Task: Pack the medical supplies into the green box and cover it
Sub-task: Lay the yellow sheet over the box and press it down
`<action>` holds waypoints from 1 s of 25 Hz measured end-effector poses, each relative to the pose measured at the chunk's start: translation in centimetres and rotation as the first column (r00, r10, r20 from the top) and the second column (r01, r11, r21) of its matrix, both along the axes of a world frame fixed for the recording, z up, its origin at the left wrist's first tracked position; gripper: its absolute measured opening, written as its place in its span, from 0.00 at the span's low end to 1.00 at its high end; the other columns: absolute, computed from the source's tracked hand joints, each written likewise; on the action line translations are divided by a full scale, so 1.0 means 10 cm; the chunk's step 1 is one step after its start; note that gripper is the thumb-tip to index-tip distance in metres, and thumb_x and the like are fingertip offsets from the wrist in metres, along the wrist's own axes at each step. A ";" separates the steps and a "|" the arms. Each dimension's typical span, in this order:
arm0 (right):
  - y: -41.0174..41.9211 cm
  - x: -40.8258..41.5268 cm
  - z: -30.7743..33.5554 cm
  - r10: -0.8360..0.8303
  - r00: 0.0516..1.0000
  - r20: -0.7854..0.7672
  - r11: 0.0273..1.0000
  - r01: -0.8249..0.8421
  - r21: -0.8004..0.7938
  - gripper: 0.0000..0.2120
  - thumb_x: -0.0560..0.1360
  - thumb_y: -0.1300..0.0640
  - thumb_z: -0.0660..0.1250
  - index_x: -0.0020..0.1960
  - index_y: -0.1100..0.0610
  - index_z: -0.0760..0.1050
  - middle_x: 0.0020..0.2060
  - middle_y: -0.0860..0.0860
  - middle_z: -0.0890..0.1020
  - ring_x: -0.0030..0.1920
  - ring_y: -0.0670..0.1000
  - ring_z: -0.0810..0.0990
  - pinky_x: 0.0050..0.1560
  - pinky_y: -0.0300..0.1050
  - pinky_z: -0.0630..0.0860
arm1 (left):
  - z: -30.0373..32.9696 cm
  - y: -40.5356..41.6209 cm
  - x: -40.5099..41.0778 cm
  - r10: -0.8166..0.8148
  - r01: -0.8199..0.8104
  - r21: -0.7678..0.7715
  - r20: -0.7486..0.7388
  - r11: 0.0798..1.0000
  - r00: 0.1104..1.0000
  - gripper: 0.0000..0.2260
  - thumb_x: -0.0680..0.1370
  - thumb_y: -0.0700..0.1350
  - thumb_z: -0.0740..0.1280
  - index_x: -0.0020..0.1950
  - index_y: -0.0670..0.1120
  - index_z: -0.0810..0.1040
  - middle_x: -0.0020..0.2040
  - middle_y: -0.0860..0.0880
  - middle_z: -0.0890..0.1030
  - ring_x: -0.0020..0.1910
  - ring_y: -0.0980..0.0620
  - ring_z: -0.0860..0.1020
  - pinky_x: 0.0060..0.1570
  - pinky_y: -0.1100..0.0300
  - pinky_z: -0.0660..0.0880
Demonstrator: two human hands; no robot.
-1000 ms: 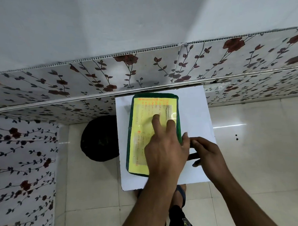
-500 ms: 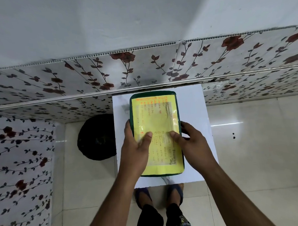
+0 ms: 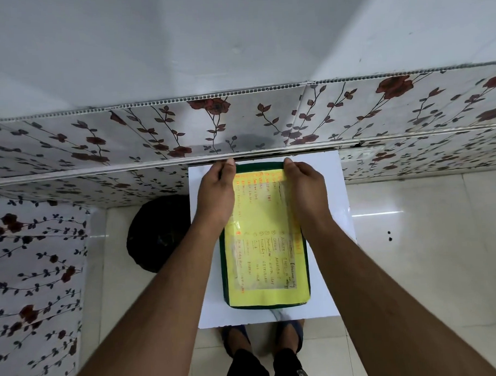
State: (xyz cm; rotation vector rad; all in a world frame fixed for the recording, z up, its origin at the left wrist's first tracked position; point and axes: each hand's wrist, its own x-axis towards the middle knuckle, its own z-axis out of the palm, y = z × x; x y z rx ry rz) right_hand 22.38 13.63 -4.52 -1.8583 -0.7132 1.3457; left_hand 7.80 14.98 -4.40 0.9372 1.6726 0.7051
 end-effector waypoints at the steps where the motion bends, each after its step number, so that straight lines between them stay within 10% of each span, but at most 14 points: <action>1: 0.00 -0.01 -0.03 -0.022 1.000 -0.017 1.000 0.022 -0.001 0.16 0.80 0.46 0.60 0.48 0.56 0.81 0.41 0.53 0.85 0.45 0.54 0.82 0.46 0.48 0.74 | -0.02 -0.02 0.01 0.021 -0.021 0.015 -0.014 1.000 1.000 0.14 0.81 0.56 0.57 0.52 0.49 0.78 0.41 0.51 0.78 0.39 0.54 0.74 0.41 0.60 0.69; 9: 0.02 -0.05 -0.07 -0.115 0.993 0.025 0.993 0.115 0.002 0.17 0.79 0.47 0.62 0.41 0.58 0.80 0.33 0.53 0.81 0.37 0.53 0.77 0.43 0.50 0.73 | -0.06 0.03 0.06 0.069 -0.064 0.079 -0.065 0.995 0.996 0.16 0.82 0.52 0.58 0.47 0.39 0.74 0.34 0.48 0.68 0.30 0.55 0.63 0.25 0.67 0.58; 14: -0.10 0.14 -0.01 0.086 0.995 0.056 0.996 -0.087 0.015 0.17 0.78 0.43 0.63 0.58 0.53 0.80 0.51 0.50 0.85 0.53 0.51 0.82 0.59 0.56 0.77 | 0.11 -0.13 -0.10 0.057 -0.056 -0.036 0.002 0.998 0.998 0.14 0.80 0.57 0.60 0.61 0.52 0.73 0.50 0.50 0.77 0.46 0.52 0.76 0.40 0.60 0.70; 18: -0.93 0.45 0.05 0.427 0.901 -0.081 0.881 -0.434 -0.187 0.42 0.61 0.32 0.74 0.71 0.44 0.66 0.65 0.44 0.77 0.60 0.51 0.80 0.60 0.55 0.78 | 0.25 -0.93 -0.41 -0.218 0.226 -0.307 0.062 0.924 0.974 0.26 0.72 0.55 0.73 0.68 0.57 0.70 0.59 0.59 0.78 0.57 0.55 0.79 0.56 0.53 0.76; 25: -1.38 0.42 0.16 0.487 0.861 -0.150 0.837 -0.509 -0.201 0.31 0.72 0.55 0.74 0.71 0.43 0.65 0.58 0.40 0.80 0.57 0.48 0.82 0.55 0.45 0.81 | 0.15 -1.31 -0.35 -0.190 0.201 -0.358 0.064 0.912 0.980 0.21 0.68 0.42 0.77 0.54 0.60 0.76 0.55 0.55 0.83 0.54 0.50 0.82 0.54 0.45 0.79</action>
